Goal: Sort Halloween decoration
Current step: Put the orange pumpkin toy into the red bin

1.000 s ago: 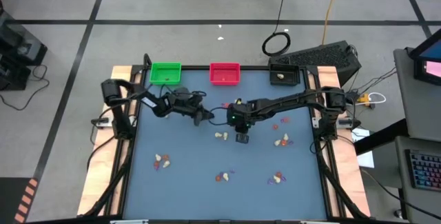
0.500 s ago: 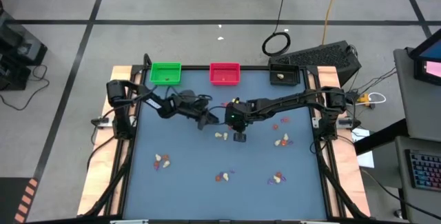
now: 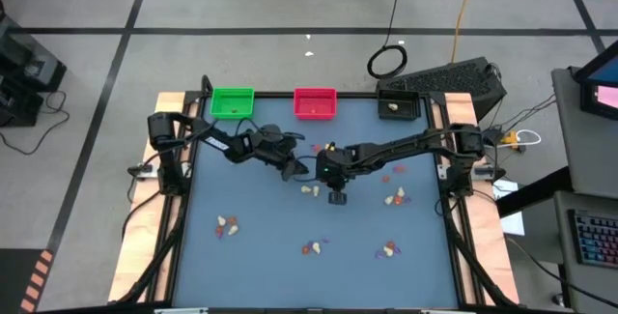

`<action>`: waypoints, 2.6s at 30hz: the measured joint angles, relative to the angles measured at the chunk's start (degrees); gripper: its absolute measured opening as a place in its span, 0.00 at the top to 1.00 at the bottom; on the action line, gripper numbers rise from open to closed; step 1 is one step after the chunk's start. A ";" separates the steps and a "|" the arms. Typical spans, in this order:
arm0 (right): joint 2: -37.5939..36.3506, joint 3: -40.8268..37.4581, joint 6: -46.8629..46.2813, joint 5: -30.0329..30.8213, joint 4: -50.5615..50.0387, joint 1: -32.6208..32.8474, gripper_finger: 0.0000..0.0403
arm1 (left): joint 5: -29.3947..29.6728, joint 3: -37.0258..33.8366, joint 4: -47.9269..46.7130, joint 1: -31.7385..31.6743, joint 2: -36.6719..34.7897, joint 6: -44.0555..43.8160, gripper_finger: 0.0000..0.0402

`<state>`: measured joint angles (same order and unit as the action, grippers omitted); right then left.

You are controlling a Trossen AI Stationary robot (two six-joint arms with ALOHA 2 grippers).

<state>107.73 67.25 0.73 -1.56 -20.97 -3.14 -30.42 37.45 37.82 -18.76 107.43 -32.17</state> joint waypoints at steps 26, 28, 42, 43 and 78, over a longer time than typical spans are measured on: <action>1.61 -0.02 1.97 1.90 2.07 -0.61 0.98 | 0.66 7.48 -12.54 -0.87 2.76 -2.15 0.51; 1.71 -0.02 2.15 3.44 3.57 -0.65 0.98 | 0.69 8.10 -12.48 -0.89 3.54 -2.35 0.51; 1.69 -0.02 3.89 4.45 6.45 -1.83 0.98 | 0.54 9.80 -16.61 -0.72 4.41 1.57 0.51; 1.69 -0.02 3.94 4.43 6.45 -1.83 0.98 | 0.68 9.77 -16.80 -0.68 4.42 1.64 0.52; -0.10 -0.02 5.24 3.89 3.45 -1.62 0.98 | -12.47 9.86 -33.11 -4.85 -0.16 10.72 0.52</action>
<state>107.63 67.22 5.97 2.32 -17.52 -4.75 -42.89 47.31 4.70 -23.62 107.27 -21.44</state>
